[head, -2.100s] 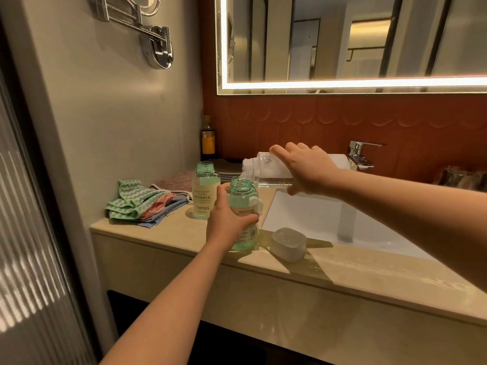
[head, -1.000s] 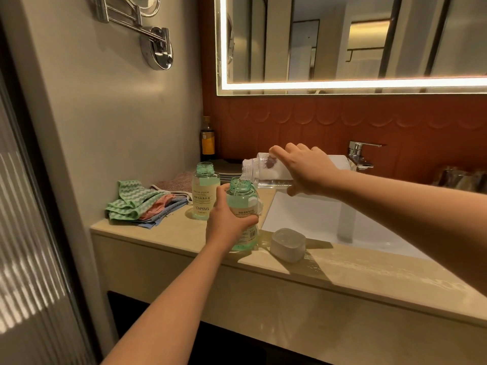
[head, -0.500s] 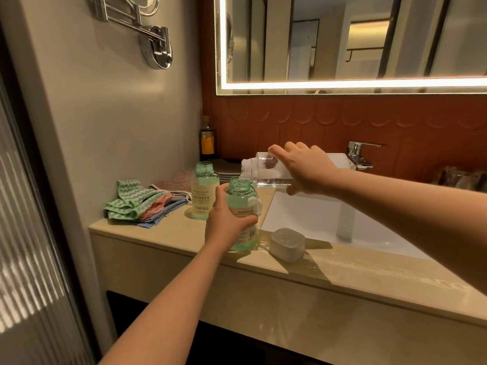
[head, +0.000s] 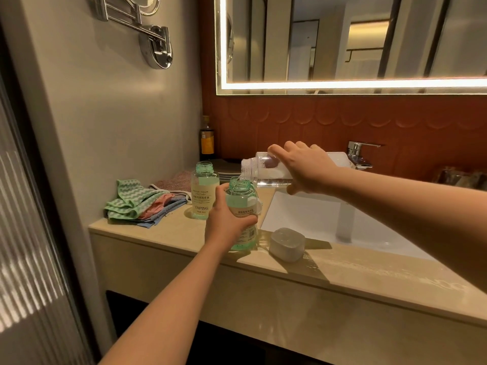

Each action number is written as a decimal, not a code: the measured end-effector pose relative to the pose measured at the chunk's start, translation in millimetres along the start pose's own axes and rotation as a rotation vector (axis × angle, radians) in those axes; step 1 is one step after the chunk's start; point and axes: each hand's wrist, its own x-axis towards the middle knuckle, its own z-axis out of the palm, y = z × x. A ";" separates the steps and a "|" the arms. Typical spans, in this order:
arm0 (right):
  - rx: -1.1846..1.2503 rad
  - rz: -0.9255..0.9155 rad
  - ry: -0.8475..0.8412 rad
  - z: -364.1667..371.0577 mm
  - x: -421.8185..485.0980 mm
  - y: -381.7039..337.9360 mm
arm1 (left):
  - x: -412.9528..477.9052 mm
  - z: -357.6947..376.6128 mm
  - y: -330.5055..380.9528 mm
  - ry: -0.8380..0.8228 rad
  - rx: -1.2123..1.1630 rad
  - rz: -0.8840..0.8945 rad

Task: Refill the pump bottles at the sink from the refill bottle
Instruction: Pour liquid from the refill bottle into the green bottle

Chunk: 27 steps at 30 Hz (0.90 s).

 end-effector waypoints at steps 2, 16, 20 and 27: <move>-0.003 0.002 -0.002 0.4 -0.2 0.1 | 0.0 0.1 -0.1 0.000 -0.003 -0.002; 0.006 0.018 -0.012 2.5 0.4 -0.4 | 0.5 0.5 -2.0 0.003 -0.007 -0.002; 0.077 0.057 -0.029 6.6 -1.8 -2.1 | 0.6 0.1 -3.0 0.002 -0.004 0.005; 0.694 0.298 -0.016 42.2 -5.6 -13.9 | 5.7 -5.2 -8.4 0.015 0.019 -0.001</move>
